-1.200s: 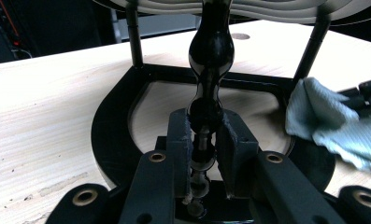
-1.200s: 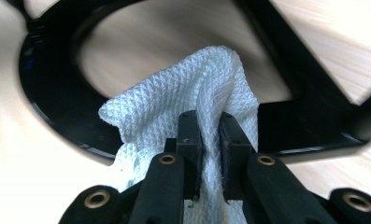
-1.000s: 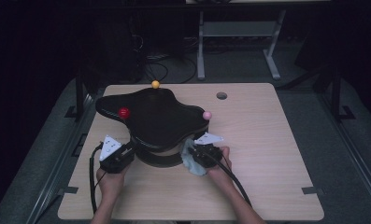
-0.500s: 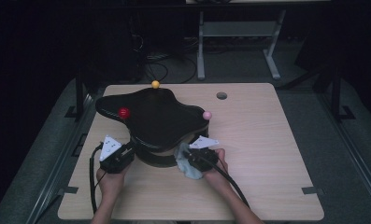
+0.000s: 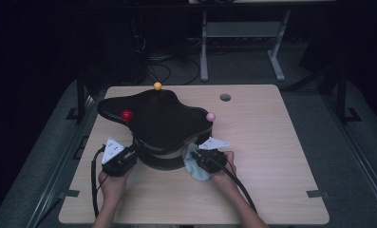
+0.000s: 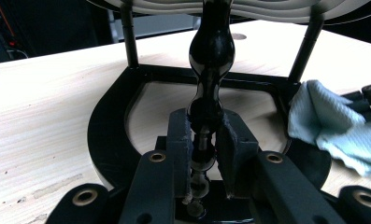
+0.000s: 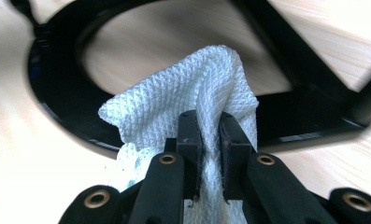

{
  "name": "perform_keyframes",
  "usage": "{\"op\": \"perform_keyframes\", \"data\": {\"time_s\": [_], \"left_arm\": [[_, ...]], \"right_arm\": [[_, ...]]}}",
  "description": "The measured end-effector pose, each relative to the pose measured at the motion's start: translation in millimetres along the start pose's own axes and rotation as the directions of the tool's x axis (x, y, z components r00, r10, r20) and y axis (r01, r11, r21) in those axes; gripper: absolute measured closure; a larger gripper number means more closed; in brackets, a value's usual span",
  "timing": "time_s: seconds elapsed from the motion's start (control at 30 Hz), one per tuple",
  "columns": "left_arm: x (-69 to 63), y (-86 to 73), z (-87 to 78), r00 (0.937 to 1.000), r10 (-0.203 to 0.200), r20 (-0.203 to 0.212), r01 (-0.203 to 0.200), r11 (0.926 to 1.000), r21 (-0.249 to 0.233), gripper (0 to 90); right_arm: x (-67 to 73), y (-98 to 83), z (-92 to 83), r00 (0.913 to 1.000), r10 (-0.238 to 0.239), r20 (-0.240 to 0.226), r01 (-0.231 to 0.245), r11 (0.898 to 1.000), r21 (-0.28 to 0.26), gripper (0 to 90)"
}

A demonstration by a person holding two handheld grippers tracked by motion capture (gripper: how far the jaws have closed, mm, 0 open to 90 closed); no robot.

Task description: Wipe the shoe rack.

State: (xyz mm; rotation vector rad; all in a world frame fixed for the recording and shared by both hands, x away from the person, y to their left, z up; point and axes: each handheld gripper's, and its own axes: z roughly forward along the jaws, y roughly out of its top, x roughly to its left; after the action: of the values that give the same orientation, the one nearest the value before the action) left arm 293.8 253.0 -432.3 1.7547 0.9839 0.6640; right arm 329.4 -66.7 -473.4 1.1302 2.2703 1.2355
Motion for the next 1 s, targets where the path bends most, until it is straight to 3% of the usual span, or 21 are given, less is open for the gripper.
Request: {"op": "perform_keyframes", "data": {"time_s": [0.07,0.17,0.37,0.5,0.57,0.6,0.7,0.73,0.87,1.0], "left_arm": [[0.3,-0.2,0.2,1.0000,-0.001,0.002,0.001,1.0000,-0.002,75.7],[0.6,0.0,1.1,1.0000,-0.003,0.007,0.003,1.0000,-0.003,75.8],[-0.4,3.2,7.3,0.9998,-0.006,0.017,0.006,1.0000,0.004,75.6],[-0.2,5.5,12.6,0.9997,-0.007,0.024,0.007,1.0000,0.006,75.6],[0.5,6.6,15.7,0.9996,-0.011,0.025,0.011,0.9999,0.005,75.6],[1.0,7.1,16.7,0.9997,-0.010,0.024,0.010,0.9999,0.007,75.6],[2.9,7.6,20.7,0.9995,-0.022,0.021,0.022,0.9998,0.001,75.5],[3.1,7.6,21.1,0.9995,-0.022,0.021,0.022,0.9998,0.001,75.4],[3.0,7.9,21.5,0.9997,-0.020,0.015,0.020,0.9998,0.002,75.5],[3.2,7.9,21.6,0.9997,-0.021,0.016,0.021,0.9998,0.002,75.4]], "right_arm": [[-2.8,-1.4,-3.8,0.9998,0.014,0.014,-0.014,1.000,-0.011,81.0],[0.0,-0.6,-14.0,0.9995,0.017,0.025,-0.016,0.998,-0.068,81.1],[13.0,3.9,-35.4,0.9985,0.008,0.055,0.001,0.986,-0.169,81.0],[14.0,-0.5,-45.7,0.9965,0.021,0.080,-0.003,0.976,-0.217,81.0],[12.1,-4.6,-50.4,0.9941,0.055,0.093,-0.030,0.967,-0.255,81.0],[10.3,-8.4,-54.5,0.9917,0.086,0.096,-0.055,0.956,-0.288,81.0],[8.3,-11.8,-61.8,0.9883,0.115,0.100,-0.075,0.939,-0.335,81.0],[7.3,-10.8,-66.5,0.9874,0.128,0.093,-0.086,0.929,-0.361,81.0],[4.8,0.3,-76.5,0.9884,0.135,0.071,-0.093,0.905,-0.414,80.9],[1.0,20.4,-75.8,0.9904,0.125,0.058,-0.087,0.896,-0.435,80.9]]}}
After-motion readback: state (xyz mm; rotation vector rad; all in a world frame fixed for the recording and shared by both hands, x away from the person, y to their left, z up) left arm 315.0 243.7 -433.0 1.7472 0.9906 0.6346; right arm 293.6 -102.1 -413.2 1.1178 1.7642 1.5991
